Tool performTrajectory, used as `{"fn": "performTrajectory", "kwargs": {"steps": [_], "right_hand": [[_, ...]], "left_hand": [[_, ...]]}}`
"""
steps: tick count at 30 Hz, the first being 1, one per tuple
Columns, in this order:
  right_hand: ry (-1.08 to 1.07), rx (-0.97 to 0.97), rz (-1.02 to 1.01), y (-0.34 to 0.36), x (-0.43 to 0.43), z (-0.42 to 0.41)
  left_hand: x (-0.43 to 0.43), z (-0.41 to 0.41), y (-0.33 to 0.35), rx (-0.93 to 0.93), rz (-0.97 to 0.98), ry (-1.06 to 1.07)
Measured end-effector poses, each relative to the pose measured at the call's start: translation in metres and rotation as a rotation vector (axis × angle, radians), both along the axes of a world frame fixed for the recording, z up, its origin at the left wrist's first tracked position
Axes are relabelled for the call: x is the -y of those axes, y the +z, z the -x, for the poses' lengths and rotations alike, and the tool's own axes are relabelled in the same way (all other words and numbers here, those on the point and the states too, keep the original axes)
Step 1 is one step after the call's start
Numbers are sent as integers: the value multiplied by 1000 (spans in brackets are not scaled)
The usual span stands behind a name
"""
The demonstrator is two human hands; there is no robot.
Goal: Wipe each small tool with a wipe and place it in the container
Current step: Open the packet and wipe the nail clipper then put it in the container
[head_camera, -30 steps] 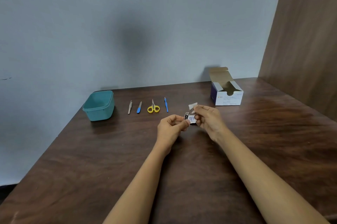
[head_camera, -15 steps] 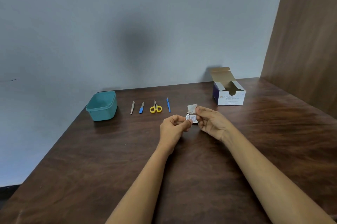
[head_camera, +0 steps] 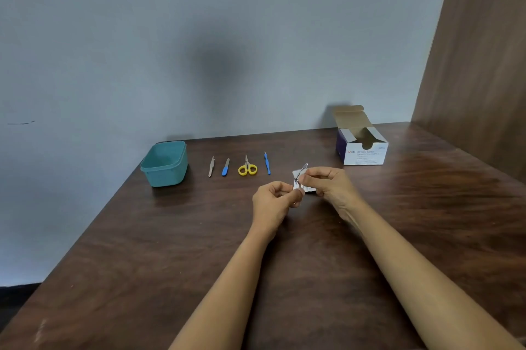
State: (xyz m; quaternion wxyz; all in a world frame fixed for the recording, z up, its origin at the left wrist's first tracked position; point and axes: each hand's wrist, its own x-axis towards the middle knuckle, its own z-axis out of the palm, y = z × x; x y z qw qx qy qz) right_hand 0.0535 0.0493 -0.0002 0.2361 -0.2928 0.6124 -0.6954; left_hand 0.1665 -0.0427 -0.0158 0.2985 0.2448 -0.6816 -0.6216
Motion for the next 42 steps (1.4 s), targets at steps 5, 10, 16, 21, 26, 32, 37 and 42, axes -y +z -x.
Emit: {"fn": "performTrajectory", "kwargs": {"steps": [5, 10, 16, 21, 26, 32, 37, 42], "right_hand": [[-26, -50, 3, -3, 1, -3], [4, 9, -8, -4, 1, -3], [-8, 130, -12, -6, 3, 0], [-22, 149, -2, -10, 6, 0], [-87, -14, 15, -11, 10, -4], [-171, -416, 3, -16, 14, -5], [-222, -635, -14, -16, 13, -8], [-175, -707, -56, -19, 15, -3]], "left_hand": [[-1, -1, -1, 28, 34, 12], [-2, -2, 0, 35, 61, 22], [-4, -1, 0, -4, 52, 60], [-2, 1, -2, -23, 77, 62], [1, 3, -7, 0, 141, 66], [4, 5, -7, 24, 137, 49], [5, 4, -8, 18, 113, 19], [6, 4, -8, 17, 99, 6]]}}
